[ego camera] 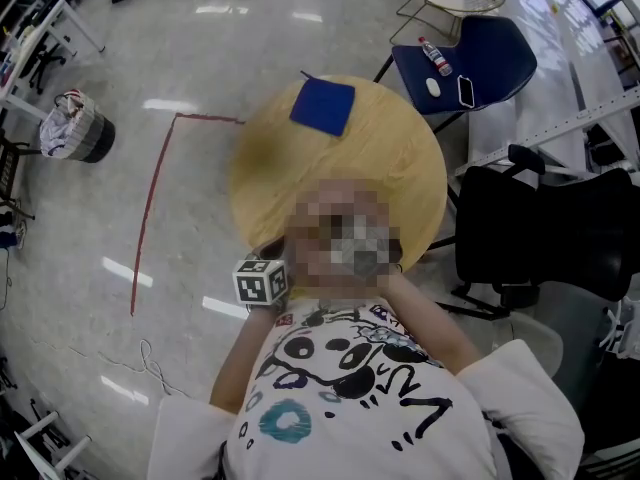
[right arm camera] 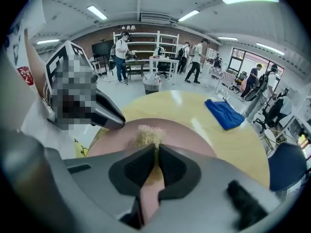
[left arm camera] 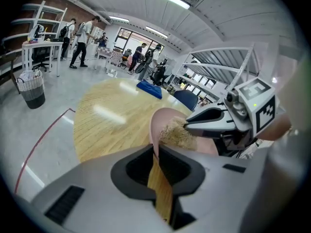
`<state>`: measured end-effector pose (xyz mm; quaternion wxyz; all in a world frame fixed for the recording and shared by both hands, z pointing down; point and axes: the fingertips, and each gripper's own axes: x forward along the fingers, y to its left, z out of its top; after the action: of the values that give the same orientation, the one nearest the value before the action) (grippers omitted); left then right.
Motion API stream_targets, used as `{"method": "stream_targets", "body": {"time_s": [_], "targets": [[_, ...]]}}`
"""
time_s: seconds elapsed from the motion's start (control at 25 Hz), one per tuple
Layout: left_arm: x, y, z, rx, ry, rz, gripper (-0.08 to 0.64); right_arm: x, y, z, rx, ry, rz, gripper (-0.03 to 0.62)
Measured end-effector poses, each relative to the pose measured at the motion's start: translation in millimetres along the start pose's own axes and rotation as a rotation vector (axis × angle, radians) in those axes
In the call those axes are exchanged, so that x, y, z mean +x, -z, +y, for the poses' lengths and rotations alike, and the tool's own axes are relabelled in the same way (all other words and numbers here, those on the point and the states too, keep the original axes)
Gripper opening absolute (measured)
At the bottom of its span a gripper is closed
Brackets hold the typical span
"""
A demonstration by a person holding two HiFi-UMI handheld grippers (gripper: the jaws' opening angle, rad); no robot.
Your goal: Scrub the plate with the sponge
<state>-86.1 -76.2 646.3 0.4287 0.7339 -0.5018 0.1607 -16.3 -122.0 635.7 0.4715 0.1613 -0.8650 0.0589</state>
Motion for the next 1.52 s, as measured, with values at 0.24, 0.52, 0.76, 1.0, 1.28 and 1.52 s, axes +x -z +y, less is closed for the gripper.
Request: {"method": "stream_targets", "body": {"time_s": [0.24,0.52,0.76,1.0,1.28,1.52], "targets": [[-1,0,-1,0.010,-0.008,0.016,0.040,1,-4,-8,0.011,0.024,-0.008,0.043],[-3,-1,1,-0.011,-0.007,0.027,0.040,4,-8,-29,0.053,0.052,-0.038,0.043],[0,2,0,-0.056,-0.004,0.023,0.040,-5,12,-62,0.136,0.113,-0.046,0.044],[1,3,1,-0.074,-0.014,0.010,0.038,-18,33,-79,0.193,0.156,-0.038,0.043],[2,4,1,-0.110,-0.034,-0.015,0.038,-36,56,-79,0.207,0.184,-0.022,0.043],[0,3,2,-0.121,-0.055,-0.029,0.038,-51,74,-65,0.236,0.191,-0.012,0.043]]}}
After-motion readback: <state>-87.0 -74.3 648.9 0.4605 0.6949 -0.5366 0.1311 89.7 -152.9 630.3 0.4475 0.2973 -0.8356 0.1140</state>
